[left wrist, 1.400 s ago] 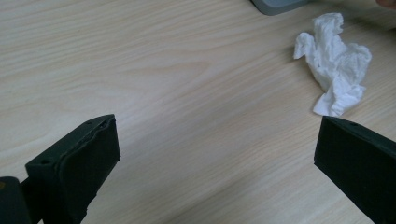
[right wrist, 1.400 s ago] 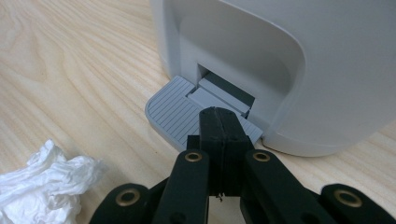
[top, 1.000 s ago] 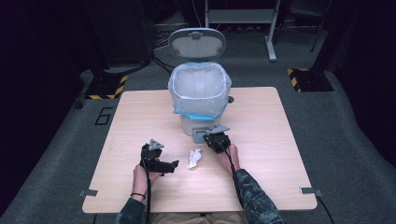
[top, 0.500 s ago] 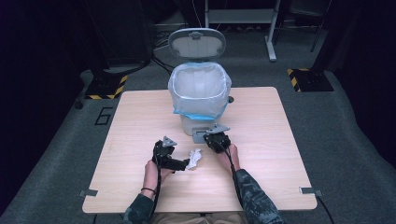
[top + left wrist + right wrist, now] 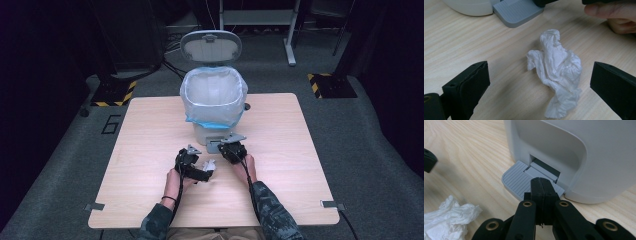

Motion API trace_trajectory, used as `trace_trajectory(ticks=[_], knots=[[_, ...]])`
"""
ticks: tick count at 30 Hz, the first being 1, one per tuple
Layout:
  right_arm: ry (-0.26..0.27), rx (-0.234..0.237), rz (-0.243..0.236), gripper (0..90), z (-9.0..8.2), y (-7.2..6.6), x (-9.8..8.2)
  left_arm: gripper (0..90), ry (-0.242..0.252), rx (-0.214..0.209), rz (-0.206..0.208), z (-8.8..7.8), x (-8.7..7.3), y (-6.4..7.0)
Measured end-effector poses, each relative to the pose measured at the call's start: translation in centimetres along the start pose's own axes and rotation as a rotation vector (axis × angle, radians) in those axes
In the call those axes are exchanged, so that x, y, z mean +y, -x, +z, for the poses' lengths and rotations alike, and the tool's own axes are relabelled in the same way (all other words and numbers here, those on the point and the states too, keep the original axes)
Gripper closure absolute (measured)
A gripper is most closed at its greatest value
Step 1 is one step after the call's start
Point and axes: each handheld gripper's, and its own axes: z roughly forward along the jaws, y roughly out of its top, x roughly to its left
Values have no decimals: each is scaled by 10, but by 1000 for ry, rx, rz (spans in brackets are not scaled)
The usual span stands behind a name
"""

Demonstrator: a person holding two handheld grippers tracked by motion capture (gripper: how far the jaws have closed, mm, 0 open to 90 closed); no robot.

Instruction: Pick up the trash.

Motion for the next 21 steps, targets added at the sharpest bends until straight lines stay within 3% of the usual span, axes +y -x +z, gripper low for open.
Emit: trace_trajectory(ticks=[4, 8, 11, 14, 15, 17, 19, 20, 21], knots=[[0, 0, 0, 900, 0, 0, 0, 33, -11, -11, 7, 5, 1, 2], [0, 0, -1, 900, 0, 0, 0, 149, -27, -26, 10, 11, 2, 5], [0, 0, -1, 900, 0, 0, 0, 163, -31, -24, 18, 14, 2, 7], [0, 0, -1, 900, 0, 0, 0, 295, -27, -11, 31, 13, 2, 9], [0, 0, -1, 900, 0, 0, 0, 376, -26, 0, 42, 12, 2, 10], [-1, -1, -1, 900, 0, 0, 0, 414, -23, 6, 48, 12, 1, 11], [0, 0, -1, 900, 0, 0, 0, 556, -19, 16, 54, 11, 1, 12], [0, 0, -1, 900, 0, 0, 0, 556, -10, 18, 57, 11, 0, 12], [0, 0, -1, 900, 0, 0, 0, 642, 0, 25, 63, 11, -2, 13]])
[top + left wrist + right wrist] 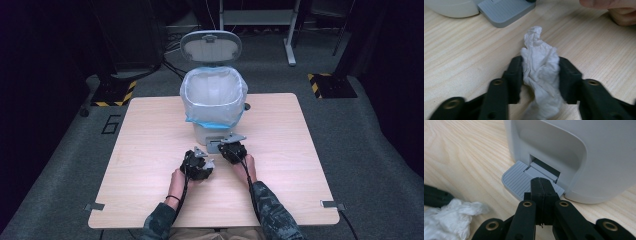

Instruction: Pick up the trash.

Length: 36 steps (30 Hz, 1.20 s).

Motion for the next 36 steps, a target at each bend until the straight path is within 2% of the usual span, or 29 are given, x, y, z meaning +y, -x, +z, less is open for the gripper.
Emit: trace_trajectory(ticks=[3, 4, 8, 10, 14, 28, 31, 34, 36], knots=[[0, 0, 0, 900, 0, 0, 0, 709, 8, 3, 11, 0, -1, -1], [0, -1, 0, 900, 0, 0, 0, 764, 16, -4, 5, 0, -2, -1], [0, -2, -1, 900, 0, 0, 0, 809, 14, -5, 17, -1, -3, -2], [0, 0, -2, 900, 0, 0, 0, 815, 13, -8, 16, -2, -3, -3], [1, -5, -1, 900, 0, -1, 0, 817, 31, -21, -17, -5, -5, -9], [1, 1, 1, 900, 0, 0, 0, 824, 46, -21, -19, -22, -4, -19], [1, 1, 1, 900, 0, 0, 0, 825, 46, -23, -8, -25, -3, -20], [0, 0, 1, 900, 0, 0, 0, 828, 61, -56, -20, -30, -1, -21], [1, -3, 0, 900, 0, -1, 0, 829, 67, -57, -10, -33, 2, -21]])
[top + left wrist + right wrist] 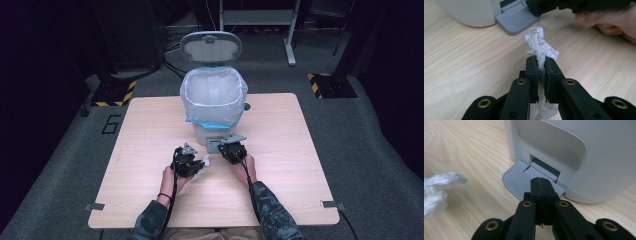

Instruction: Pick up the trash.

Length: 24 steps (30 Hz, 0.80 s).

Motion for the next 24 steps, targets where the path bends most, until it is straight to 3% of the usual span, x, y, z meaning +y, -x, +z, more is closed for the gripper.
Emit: trace_trajectory(ticks=[11, 24], knots=[[0, -1, 0, 900, 0, 0, 0, 831, 9, -7, 17, -17, 11, -4], [0, -1, 0, 900, 0, 0, 0, 832, 13, -8, 31, -23, 19, -2]])
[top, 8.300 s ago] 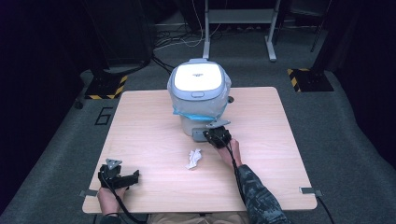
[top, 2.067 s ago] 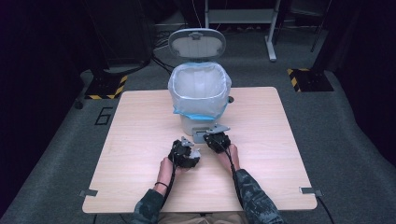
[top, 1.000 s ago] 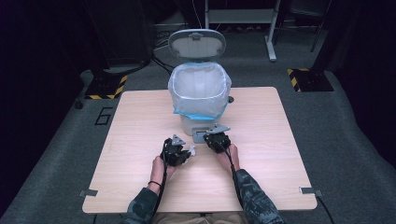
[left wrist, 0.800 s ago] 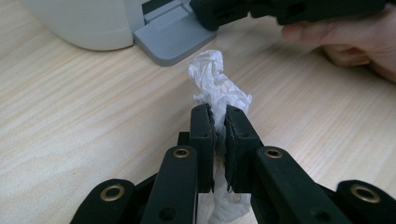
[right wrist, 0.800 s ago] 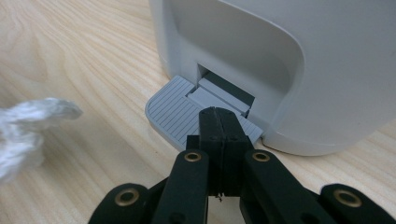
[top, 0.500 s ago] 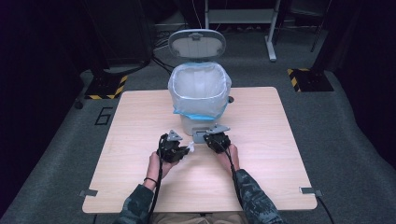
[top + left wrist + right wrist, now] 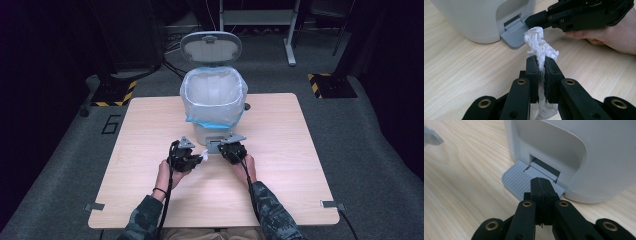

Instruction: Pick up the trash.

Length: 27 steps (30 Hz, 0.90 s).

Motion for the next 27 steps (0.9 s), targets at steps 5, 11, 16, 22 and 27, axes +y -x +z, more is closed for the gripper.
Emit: trace_trajectory(ticks=[5, 11, 16, 22, 27], knots=[[0, 0, 0, 900, 0, 0, 0, 833, 6, 3, 2, -4, 3, -2], [0, 0, 1, 900, 0, 0, 0, 835, 17, 3, 0, -9, 7, -3], [0, 0, 0, 900, 0, 0, 0, 835, 24, 7, 8, -14, 14, -4], [0, 1, 0, 900, 0, 0, 0, 838, 42, 11, 14, -20, 21, -6], [0, -1, 0, 900, 0, 0, 0, 838, 43, 11, 23, -26, 27, -8]])
